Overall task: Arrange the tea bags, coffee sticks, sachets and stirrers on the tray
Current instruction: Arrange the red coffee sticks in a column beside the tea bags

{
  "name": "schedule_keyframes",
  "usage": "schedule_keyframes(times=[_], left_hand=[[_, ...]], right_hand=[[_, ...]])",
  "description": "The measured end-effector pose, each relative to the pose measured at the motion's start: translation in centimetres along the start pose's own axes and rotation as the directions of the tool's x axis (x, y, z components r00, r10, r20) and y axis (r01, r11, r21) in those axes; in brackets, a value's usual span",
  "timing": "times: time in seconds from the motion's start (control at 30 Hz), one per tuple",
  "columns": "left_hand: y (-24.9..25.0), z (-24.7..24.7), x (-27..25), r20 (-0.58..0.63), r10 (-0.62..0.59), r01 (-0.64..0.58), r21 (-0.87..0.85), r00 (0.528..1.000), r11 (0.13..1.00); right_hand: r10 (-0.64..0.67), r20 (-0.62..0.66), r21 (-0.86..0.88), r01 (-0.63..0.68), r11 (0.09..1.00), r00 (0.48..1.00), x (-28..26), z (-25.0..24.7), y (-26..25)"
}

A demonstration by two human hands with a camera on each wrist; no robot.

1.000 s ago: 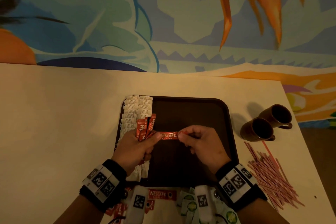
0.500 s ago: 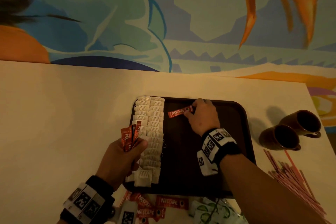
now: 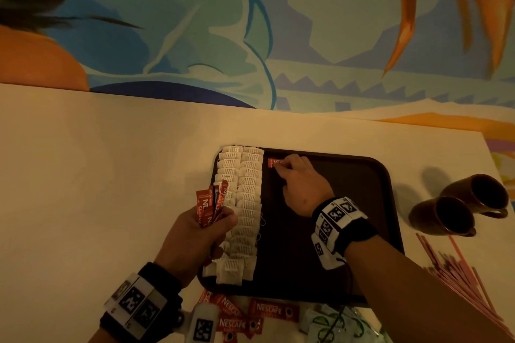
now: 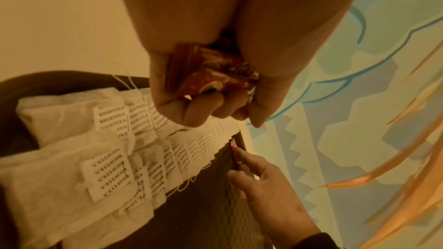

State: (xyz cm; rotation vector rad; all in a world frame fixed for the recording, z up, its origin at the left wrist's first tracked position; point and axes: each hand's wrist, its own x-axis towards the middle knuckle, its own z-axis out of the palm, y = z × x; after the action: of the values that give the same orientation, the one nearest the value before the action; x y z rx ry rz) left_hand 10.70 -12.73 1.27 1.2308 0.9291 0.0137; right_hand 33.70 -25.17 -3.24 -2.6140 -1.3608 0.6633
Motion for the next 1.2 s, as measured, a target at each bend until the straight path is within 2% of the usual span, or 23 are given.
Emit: schedule_keyframes(times=[0.4,0.47,0.63,0.73,0.87,1.03,1.13,1.2], left_hand=[[0.4,0.5,0.3,0.063,-0.036,0.036,-0.013,0.997,0.999],[0.7,0.7,0.2,0.072,-0.039,0.041,-0.019,0.997,0.999],[1.3,1.2,0.0,0.097,-0.052,0.056,-0.031,0.994,0.998],[1.9,2.0,-0.3,0.159,-0.06,0.068,-0.046,0.986,0.997],[2.4,2.9,-0.6,0.261,-0.08,0.092,-0.035,0.962,0.995],[2.6,3.5,-0.8,0.372,-0.085,0.073,0.046,0.924,0.996],[2.5,3.8,-1.0,0.396,-0.077,0.041,0.098,0.915,0.994],[2.4,3.8,-0.9,0.395,-0.068,0.015,0.137,0.916,0.99]], right_hand=[[-0.009,0.005,0.035,0.009,0.999,1.0,1.1,0.0,-0.6],[-0.01,-0.002,0.084,0.01,0.996,1.0,0.9,-0.3,-0.7],[0.008,-0.162,0.3,0.041,0.953,0.987,-0.7,-2.8,-1.8],[0.012,-0.229,0.453,0.096,0.886,0.973,-2.8,-4.6,-3.3],[-0.048,-0.109,0.639,0.107,0.762,0.993,-5.2,-5.1,-4.8],[0.02,-0.042,0.74,0.018,0.673,0.999,-6.1,-4.9,-3.5],[0.025,0.031,0.82,-0.04,0.571,0.999,-6.6,-5.3,-2.6],[0.028,0.031,0.893,-0.04,0.448,0.999,-7.1,-6.0,-1.9]])
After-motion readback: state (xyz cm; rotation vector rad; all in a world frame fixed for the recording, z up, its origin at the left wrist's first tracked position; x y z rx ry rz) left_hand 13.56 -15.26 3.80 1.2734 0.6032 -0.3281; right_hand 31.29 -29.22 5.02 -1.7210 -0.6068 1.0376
